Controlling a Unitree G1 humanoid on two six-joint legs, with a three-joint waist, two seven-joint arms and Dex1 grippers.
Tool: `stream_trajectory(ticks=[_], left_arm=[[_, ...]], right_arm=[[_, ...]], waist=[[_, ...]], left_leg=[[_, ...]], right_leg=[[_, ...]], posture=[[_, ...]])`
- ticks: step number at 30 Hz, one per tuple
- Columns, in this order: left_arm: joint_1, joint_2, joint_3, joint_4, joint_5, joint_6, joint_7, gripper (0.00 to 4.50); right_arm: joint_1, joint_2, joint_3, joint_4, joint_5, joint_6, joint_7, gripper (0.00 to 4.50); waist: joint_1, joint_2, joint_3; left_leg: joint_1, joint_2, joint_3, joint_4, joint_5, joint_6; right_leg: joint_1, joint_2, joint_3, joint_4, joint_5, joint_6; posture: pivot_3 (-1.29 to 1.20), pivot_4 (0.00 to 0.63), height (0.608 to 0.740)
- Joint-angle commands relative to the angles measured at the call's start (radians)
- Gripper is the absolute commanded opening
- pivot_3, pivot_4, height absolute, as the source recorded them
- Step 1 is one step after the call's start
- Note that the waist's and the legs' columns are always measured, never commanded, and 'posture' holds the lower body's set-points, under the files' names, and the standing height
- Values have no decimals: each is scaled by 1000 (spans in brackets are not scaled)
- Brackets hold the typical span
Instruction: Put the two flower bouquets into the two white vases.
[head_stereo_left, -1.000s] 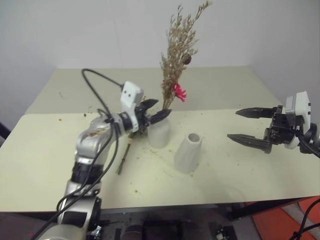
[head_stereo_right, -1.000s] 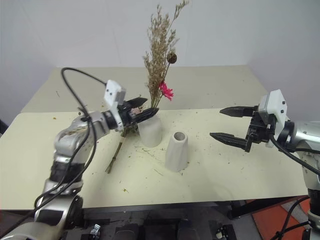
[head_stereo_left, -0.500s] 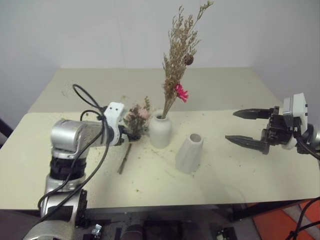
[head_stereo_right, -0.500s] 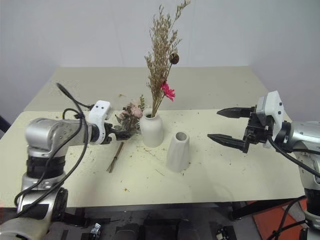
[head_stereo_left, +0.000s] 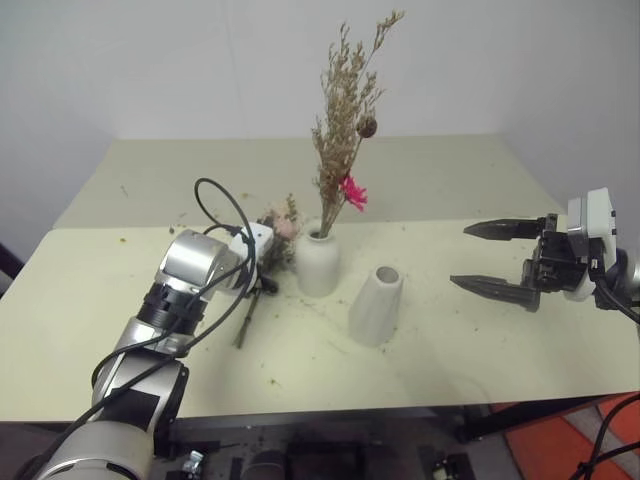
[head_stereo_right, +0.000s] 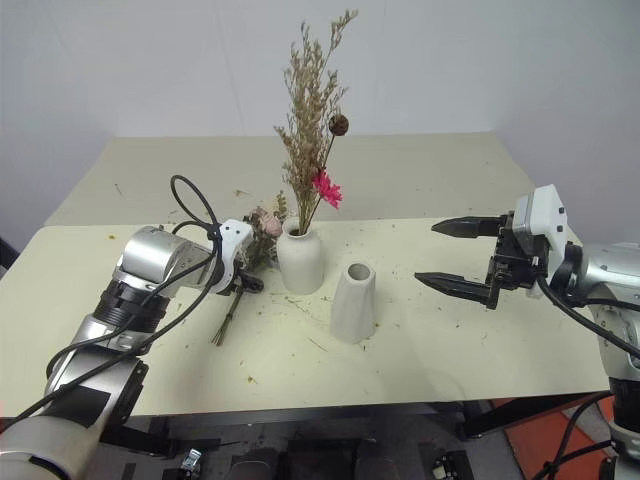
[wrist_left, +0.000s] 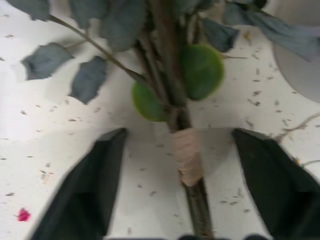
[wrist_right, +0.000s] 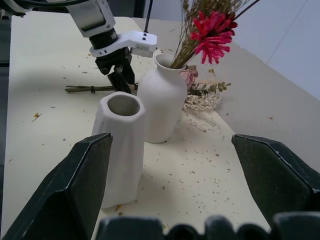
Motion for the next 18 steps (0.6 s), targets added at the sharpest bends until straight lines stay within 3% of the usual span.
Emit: stream_trajectory(ticks=[1, 8, 18], left_arm=[[-1, 2, 16, 14, 21, 2, -1, 2284], [9, 22, 104, -38, 34, 26, 34, 120], [22, 64, 319, -170, 47, -1, 95, 118]], right_arm=[[-2, -23, -48, -27, 15, -17, 6, 4500], [-30, -40, -39, 8, 12, -14, 34, 4500], [-74, -49, -17, 64, -1, -19, 75, 4500]], waist=[[0, 0, 0], [0, 0, 0], [1, -1, 0]], left_leg=[[0, 0, 0, 0, 0, 0], [-3, 0, 0, 0, 0, 0], [-3, 0, 0, 0, 0, 0]], right_leg=[[0, 0, 0, 0, 0, 0], [-2, 0, 0, -1, 1, -1], [-3, 0, 0, -1, 1, -1]], posture=[[0, 150, 740], [0, 150, 740], [0, 150, 740]])
